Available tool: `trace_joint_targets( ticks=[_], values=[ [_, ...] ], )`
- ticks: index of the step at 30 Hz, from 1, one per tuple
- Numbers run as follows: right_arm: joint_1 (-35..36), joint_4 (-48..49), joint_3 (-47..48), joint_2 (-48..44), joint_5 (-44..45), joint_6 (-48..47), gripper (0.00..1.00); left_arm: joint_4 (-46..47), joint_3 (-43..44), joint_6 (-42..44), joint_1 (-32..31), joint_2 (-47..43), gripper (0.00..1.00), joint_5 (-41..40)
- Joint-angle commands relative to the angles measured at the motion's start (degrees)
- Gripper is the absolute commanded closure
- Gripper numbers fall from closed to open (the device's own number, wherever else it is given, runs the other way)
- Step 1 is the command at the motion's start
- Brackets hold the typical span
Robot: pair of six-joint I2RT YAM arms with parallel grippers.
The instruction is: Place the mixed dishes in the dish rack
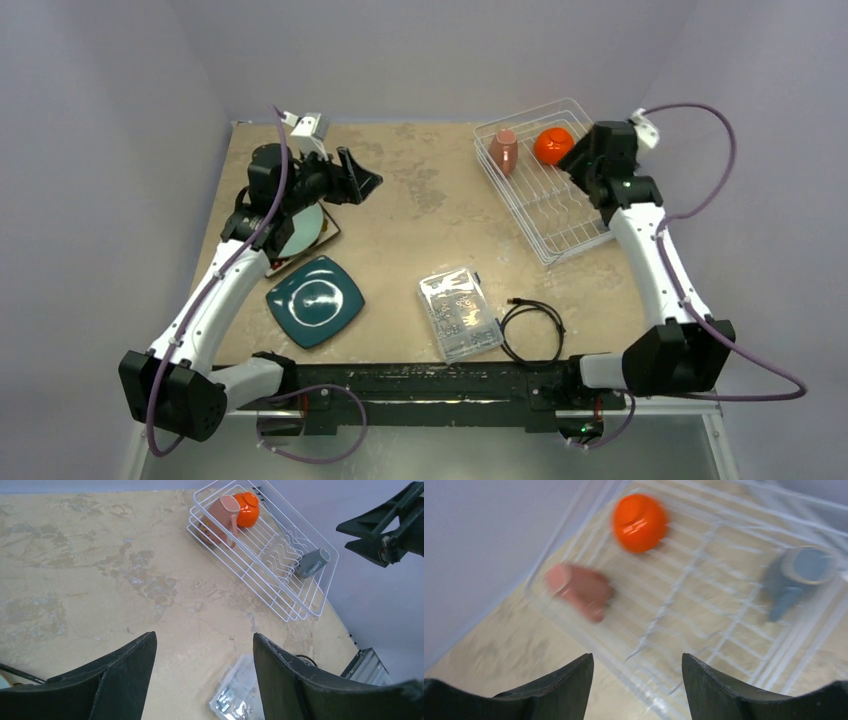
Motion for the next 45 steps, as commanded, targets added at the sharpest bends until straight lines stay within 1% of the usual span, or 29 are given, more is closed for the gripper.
trace_joint_targets(
  ticks=[1, 4, 5, 8, 10, 12, 14, 16, 20, 22, 23, 24, 26, 28, 29, 31, 34, 38, 40, 43, 45],
  values=[
    [17.3, 10.3, -2.6, -6.5, -10.6, -13.1, 0.34, 2.2, 2.4, -1.2, 3.6, -0.8, 0.31, 1.1],
    [28.7, 19.3, -7.8, -10.7, -16.5, -15.2, 0.32, 2.1, 2.1, -0.7, 4.9, -0.8, 0.31, 0.2],
    [31.7, 20.9, -8.9, -11.3, -17.8, -15.2, 0.31, 1.8, 2.1, -0.4, 5.2, -0.7, 0.31, -0.3],
    [40.5, 24.0, -12.2, -11.4, -18.2, -14.4, 0.30, 0.3, 2.4, 0.7, 5.3, 0.1, 0.31, -1.6],
    [45.1, 25.8, -14.6, -10.7, -18.9, -13.0, 0.29, -0.7, 2.6, 1.0, 5.3, 1.0, 0.31, -2.0],
    [49.3, 28.0, -17.8, -10.5, -17.6, -10.9, 0.29, -2.1, 2.8, 1.1, 5.2, 2.2, 0.31, -2.4],
    [53.2, 32.2, -21.7, -10.5, -17.6, -8.9, 0.29, -3.6, 3.3, 1.1, 5.0, 3.6, 0.31, -3.1],
    [55.2, 34.7, -24.6, -10.3, -17.3, -7.2, 0.29, -4.1, 3.1, 1.1, 4.4, 4.7, 0.31, -3.9],
    [57.1, 38.3, -29.1, -11.5, -16.0, -4.4, 0.29, -5.7, 2.5, 1.9, 1.9, 7.3, 0.31, -8.7],
    [57.2, 39.2, -31.2, -12.8, -15.7, -3.1, 0.29, -8.8, 3.8, 2.0, 0.6, 8.9, 0.29, -12.6],
    [57.2, 39.3, -32.1, -13.6, -15.5, -2.6, 0.29, -11.0, 4.8, 2.2, -0.1, 9.7, 0.27, -15.8],
    [57.2, 39.1, -33.0, -14.6, -15.1, -2.3, 0.29, -13.5, 5.9, 2.3, -0.8, 10.4, 0.24, -19.4],
    [57.2, 38.2, -35.1, -17.1, -13.0, -1.3, 0.29, -19.2, 8.1, 2.3, -2.9, 11.3, 0.17, -32.7],
    [57.2, 37.3, -37.2, -20.3, -10.8, -1.0, 0.28, -23.1, 8.8, 2.2, -5.4, 11.4, 0.06, -44.2],
    [57.2, 36.8, -38.0, -21.8, -9.6, -1.1, 0.28, -24.3, 8.7, 1.8, -6.1, 11.2, 0.04, -47.7],
    [57.2, 35.6, -39.2, -24.3, -7.5, -1.1, 0.28, -26.9, 7.6, -0.3, -6.3, 9.8, 0.04, -49.4],
    [57.2, 33.7, -39.8, -26.8, -4.8, -2.5, 0.27, -31.0, 4.5, -5.8, -6.3, 7.5, 0.03, -48.2],
    [57.2, 32.2, -39.3, -27.8, -2.5, -5.3, 0.26, -42.8, 2.3, -16.5, -6.3, 6.9, 0.03, -49.7],
    [57.2, 32.3, -39.1, -27.6, -2.0, -6.3, 0.26, -45.6, 0.9, -19.3, -6.5, 7.1, 0.03, -49.5],
    [57.2, 33.2, -39.5, -27.4, -1.8, -7.1, 0.26, -47.8, -0.5, -21.0, -6.5, 8.4, 0.03, -50.0],
    [57.2, 33.2, -40.2, -27.4, -1.8, -7.3, 0.26, -48.1, -0.1, -19.4, -6.5, 10.6, 0.03, -50.2]
  ],
)
